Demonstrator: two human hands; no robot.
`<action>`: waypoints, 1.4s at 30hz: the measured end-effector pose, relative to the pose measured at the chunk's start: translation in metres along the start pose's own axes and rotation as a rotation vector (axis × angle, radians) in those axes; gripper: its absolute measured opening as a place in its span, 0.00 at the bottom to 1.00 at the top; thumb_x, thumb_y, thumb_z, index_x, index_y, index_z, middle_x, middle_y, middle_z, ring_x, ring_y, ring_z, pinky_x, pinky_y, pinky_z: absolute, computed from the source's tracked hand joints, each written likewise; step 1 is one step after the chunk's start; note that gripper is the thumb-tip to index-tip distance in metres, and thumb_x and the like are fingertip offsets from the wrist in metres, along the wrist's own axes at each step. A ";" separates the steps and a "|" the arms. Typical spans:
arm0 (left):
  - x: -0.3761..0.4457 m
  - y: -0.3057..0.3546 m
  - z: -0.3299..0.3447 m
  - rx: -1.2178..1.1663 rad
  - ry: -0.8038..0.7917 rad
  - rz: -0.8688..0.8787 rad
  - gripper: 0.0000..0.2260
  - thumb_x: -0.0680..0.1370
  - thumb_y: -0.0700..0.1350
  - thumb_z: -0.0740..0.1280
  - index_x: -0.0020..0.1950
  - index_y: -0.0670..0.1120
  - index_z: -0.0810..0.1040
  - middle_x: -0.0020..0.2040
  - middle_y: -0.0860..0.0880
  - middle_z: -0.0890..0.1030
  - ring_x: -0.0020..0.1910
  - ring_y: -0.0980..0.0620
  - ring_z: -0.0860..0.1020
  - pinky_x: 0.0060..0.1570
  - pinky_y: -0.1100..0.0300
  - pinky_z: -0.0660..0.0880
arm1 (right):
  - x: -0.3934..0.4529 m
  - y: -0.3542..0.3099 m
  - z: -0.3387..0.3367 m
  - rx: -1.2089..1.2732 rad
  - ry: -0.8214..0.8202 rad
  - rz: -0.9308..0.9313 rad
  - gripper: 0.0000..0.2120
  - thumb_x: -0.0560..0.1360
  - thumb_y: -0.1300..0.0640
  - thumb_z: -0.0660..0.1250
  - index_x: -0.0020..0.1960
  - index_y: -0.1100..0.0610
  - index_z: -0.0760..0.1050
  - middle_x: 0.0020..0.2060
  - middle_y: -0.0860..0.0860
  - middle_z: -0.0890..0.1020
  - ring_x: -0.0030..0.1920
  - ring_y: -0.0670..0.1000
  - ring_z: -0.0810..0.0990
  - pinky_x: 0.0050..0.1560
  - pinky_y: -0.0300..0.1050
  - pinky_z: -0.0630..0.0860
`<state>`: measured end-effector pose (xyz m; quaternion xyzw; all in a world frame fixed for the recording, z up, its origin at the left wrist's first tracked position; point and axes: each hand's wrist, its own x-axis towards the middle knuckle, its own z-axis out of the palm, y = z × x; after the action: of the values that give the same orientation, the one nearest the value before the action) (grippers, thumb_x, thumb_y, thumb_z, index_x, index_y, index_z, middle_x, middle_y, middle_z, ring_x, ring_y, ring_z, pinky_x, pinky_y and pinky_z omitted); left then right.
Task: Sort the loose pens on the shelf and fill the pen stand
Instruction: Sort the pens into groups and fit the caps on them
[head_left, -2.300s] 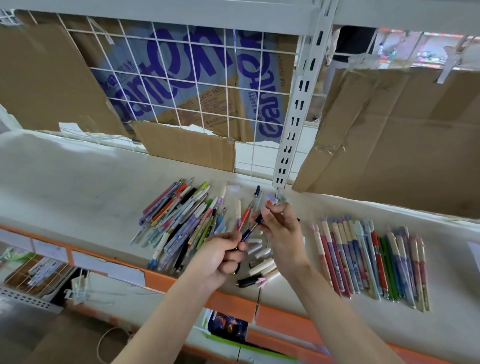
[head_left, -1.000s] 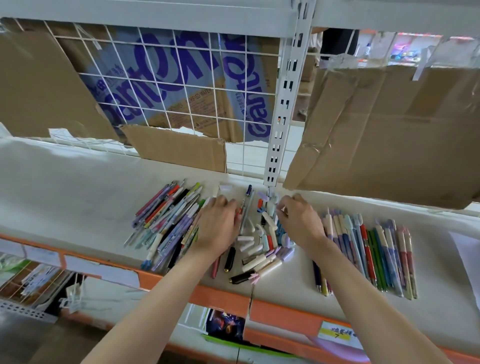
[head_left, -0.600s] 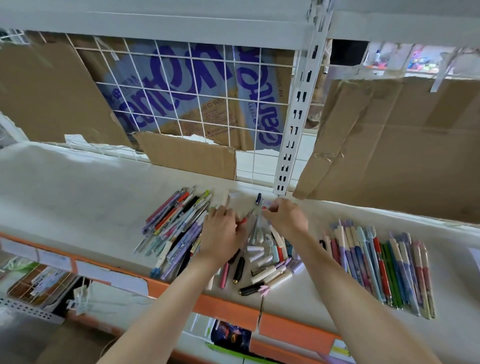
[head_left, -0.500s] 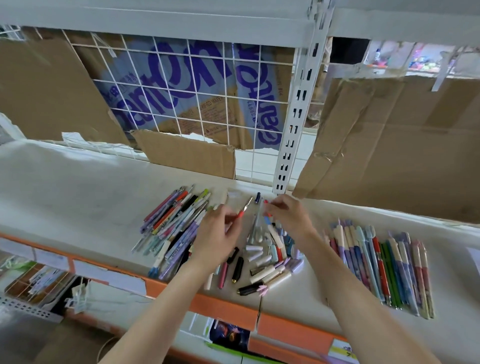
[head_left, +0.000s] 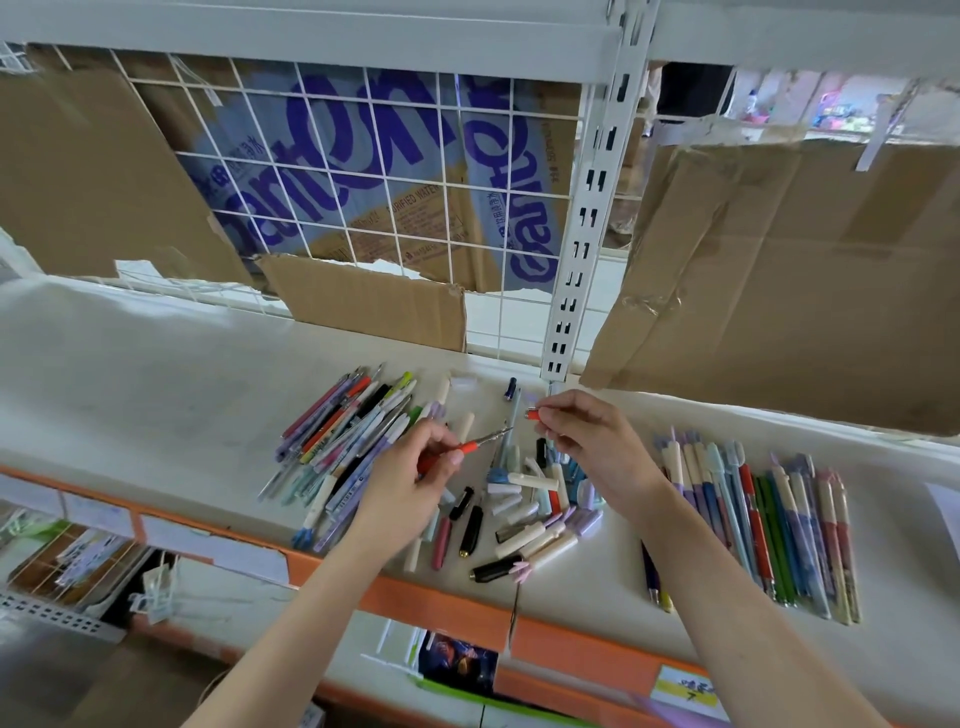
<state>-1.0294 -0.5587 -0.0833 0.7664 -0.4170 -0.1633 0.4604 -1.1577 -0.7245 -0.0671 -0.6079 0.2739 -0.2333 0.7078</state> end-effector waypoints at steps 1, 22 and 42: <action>-0.001 0.001 0.000 0.001 0.005 0.002 0.02 0.78 0.40 0.64 0.47 0.47 0.74 0.41 0.52 0.80 0.43 0.54 0.78 0.44 0.62 0.73 | -0.001 -0.001 0.000 0.027 0.012 0.011 0.07 0.75 0.69 0.64 0.41 0.60 0.75 0.35 0.54 0.82 0.41 0.53 0.75 0.42 0.41 0.70; -0.005 0.013 0.007 -0.033 0.010 -0.078 0.04 0.79 0.40 0.63 0.45 0.48 0.73 0.41 0.48 0.78 0.40 0.53 0.76 0.38 0.70 0.69 | -0.021 0.007 0.027 0.006 0.093 -0.090 0.01 0.77 0.64 0.63 0.49 0.61 0.72 0.42 0.51 0.86 0.44 0.47 0.83 0.43 0.34 0.74; 0.015 0.026 0.004 0.091 -0.110 -0.115 0.04 0.79 0.42 0.62 0.51 0.46 0.76 0.47 0.54 0.79 0.47 0.59 0.76 0.45 0.73 0.71 | -0.030 -0.003 -0.049 -1.037 0.244 -0.028 0.10 0.77 0.59 0.63 0.58 0.56 0.72 0.44 0.54 0.81 0.41 0.52 0.77 0.44 0.44 0.74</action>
<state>-1.0360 -0.5792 -0.0614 0.7990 -0.4040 -0.2122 0.3916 -1.2127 -0.7408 -0.0664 -0.8500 0.4255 -0.1456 0.2745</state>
